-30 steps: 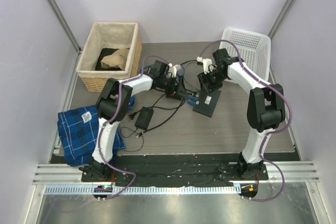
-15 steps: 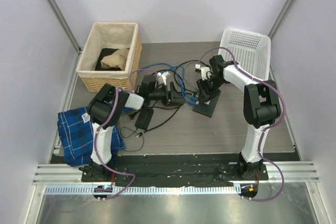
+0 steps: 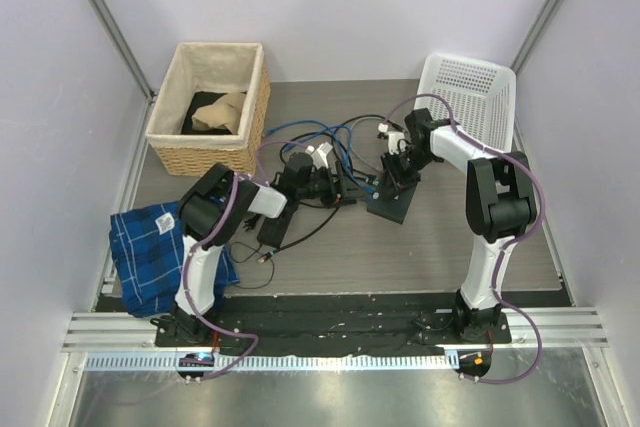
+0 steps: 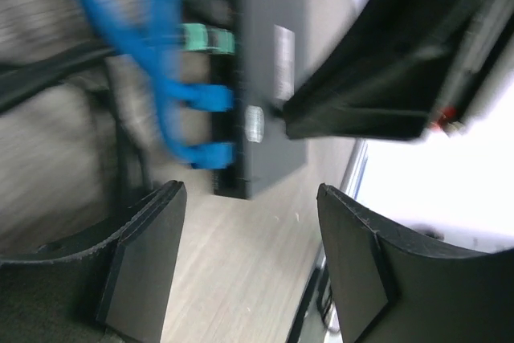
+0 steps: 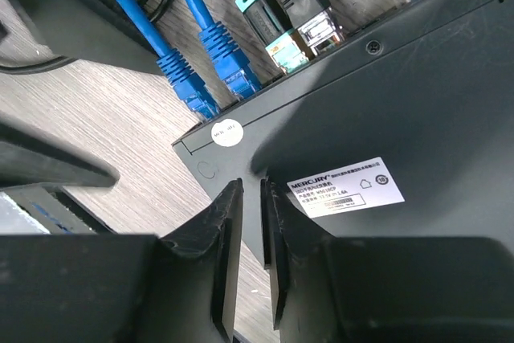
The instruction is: Pull the plug from the switch port
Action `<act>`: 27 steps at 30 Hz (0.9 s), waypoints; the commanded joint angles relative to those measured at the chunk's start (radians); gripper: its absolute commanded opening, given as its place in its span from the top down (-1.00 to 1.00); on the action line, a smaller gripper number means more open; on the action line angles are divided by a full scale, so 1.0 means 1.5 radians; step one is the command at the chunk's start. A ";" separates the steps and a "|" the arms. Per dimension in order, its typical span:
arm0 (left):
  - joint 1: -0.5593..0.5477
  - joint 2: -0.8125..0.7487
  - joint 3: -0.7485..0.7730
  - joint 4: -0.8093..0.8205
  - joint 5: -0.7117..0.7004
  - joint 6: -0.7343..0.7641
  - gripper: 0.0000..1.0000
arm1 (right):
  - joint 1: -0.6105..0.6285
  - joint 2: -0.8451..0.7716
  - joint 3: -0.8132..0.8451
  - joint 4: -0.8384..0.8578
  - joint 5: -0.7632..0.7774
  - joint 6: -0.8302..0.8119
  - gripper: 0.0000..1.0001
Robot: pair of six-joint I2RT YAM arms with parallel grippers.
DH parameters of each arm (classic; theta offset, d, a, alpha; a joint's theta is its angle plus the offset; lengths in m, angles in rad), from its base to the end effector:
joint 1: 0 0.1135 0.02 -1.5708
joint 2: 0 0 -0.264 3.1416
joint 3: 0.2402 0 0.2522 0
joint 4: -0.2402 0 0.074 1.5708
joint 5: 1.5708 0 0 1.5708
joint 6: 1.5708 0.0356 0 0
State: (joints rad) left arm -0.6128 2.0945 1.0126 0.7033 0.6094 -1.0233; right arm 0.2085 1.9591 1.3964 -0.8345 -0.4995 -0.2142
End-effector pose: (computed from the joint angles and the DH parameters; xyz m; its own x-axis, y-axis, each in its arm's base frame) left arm 0.3285 -0.2559 0.1159 -0.9316 -0.2009 -0.3030 0.2138 0.3715 -0.9035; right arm 0.3656 0.0948 0.1742 -0.8858 -0.3781 -0.2691 -0.4615 0.7791 0.4243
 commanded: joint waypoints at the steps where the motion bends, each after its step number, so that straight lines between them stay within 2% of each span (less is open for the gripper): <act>1: -0.005 0.024 -0.029 0.036 -0.108 -0.052 -0.43 | 0.000 0.038 -0.012 0.002 0.023 0.006 0.52; 6: -0.044 0.075 -0.030 0.118 -0.168 -0.148 -0.44 | 0.000 0.023 -0.026 0.010 0.027 0.014 0.52; 9: -0.066 0.090 -0.014 0.124 -0.166 -0.156 -0.42 | 0.000 0.015 -0.042 0.013 0.027 0.017 0.51; 12: -0.068 0.093 -0.006 0.089 -0.177 -0.153 -0.41 | 0.000 0.012 -0.052 0.016 0.025 0.019 0.52; 15: -0.066 0.068 -0.007 -0.006 -0.218 -0.139 -0.40 | 0.000 0.011 -0.056 0.021 0.025 0.023 0.52; 16: -0.065 0.056 -0.003 -0.079 -0.230 -0.107 -0.40 | 0.000 0.010 -0.052 0.022 0.026 0.023 0.52; 20: -0.066 0.023 0.038 -0.213 -0.235 -0.038 -0.40 | 0.000 0.007 -0.045 0.022 0.030 0.026 0.51; 24: -0.067 0.006 0.005 -0.112 -0.181 -0.038 -0.37 | -0.002 0.009 -0.049 0.027 0.035 0.030 0.52; 27: -0.066 -0.014 -0.014 -0.124 -0.195 -0.032 -0.36 | -0.001 0.011 -0.050 0.027 0.037 0.031 0.54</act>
State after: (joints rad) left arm -0.7074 2.1056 1.0508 0.6441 0.3347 -1.1393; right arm 0.2016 1.9491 1.3579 -0.8280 -0.5468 -0.1524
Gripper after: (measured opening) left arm 0.679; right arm 0.230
